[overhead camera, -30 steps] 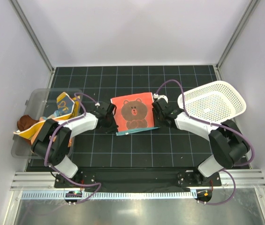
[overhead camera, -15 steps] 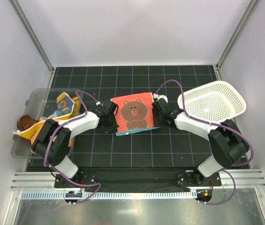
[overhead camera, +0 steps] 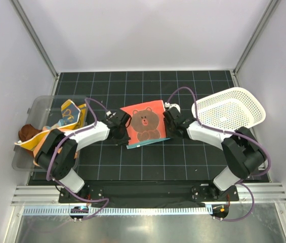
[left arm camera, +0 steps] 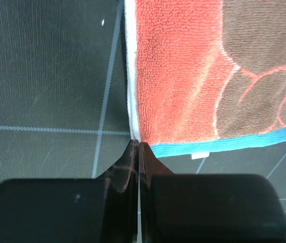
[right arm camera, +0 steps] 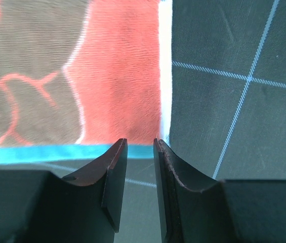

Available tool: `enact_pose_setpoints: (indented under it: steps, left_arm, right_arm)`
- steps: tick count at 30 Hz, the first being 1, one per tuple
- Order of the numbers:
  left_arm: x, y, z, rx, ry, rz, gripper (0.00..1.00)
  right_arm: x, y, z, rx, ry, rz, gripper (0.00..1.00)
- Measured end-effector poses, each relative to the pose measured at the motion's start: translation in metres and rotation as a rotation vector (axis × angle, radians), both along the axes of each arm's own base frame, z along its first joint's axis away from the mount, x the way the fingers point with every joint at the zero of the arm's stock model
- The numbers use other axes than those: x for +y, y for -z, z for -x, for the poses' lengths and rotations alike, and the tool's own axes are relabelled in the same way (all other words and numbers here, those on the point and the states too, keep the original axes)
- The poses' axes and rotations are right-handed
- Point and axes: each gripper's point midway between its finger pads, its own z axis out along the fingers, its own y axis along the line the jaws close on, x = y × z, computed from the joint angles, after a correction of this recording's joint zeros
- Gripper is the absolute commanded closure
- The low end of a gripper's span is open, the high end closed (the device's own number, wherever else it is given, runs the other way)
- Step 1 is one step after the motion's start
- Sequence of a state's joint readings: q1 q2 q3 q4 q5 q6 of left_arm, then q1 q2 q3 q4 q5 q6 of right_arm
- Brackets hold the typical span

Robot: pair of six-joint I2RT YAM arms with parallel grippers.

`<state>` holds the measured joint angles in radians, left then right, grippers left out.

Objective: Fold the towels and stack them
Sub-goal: Fold the towel

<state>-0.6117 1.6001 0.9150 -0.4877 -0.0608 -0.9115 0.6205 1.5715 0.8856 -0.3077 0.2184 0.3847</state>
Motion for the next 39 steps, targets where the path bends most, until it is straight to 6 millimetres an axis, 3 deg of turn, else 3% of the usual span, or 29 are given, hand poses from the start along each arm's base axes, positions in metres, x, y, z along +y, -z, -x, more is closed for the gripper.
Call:
enact_pose_setpoints:
  steps: [7,15,25,28,29,32,36,39]
  left_arm:
    - [0.002,0.008,0.008,0.012,-0.010,-0.004,1.00]
    - [0.000,0.004,0.019,0.000,-0.003,0.018,1.00]
    - [-0.006,0.006,0.033,0.010,-0.009,0.075,1.00]
    - [-0.013,0.007,0.038,0.018,0.009,0.092,0.80]
    - [-0.014,0.007,0.040,0.021,0.014,0.098,0.62]
    - [-0.020,0.004,0.045,0.034,0.028,0.120,0.46]
    - [-0.020,-0.017,0.040,0.008,0.046,0.109,0.39]
    - [-0.026,-0.055,0.009,-0.083,0.060,0.112,0.39]
  right_arm:
    - [-0.007,0.021,-0.011,0.000,0.016,0.049,0.71]
    - [-0.006,0.021,-0.016,-0.008,0.023,0.041,0.76]
    - [-0.008,0.021,-0.016,-0.004,0.056,0.038,0.66]
    - [-0.009,0.020,-0.015,0.002,0.062,0.045,0.63]
    - [-0.011,0.020,-0.014,0.008,0.064,0.053,0.63]
    - [-0.017,0.019,-0.009,0.039,0.070,0.079,0.62]
    - [-0.020,0.007,-0.006,0.077,0.071,0.108,0.61]
    - [-0.010,-0.016,-0.021,0.043,0.067,0.084,0.60]
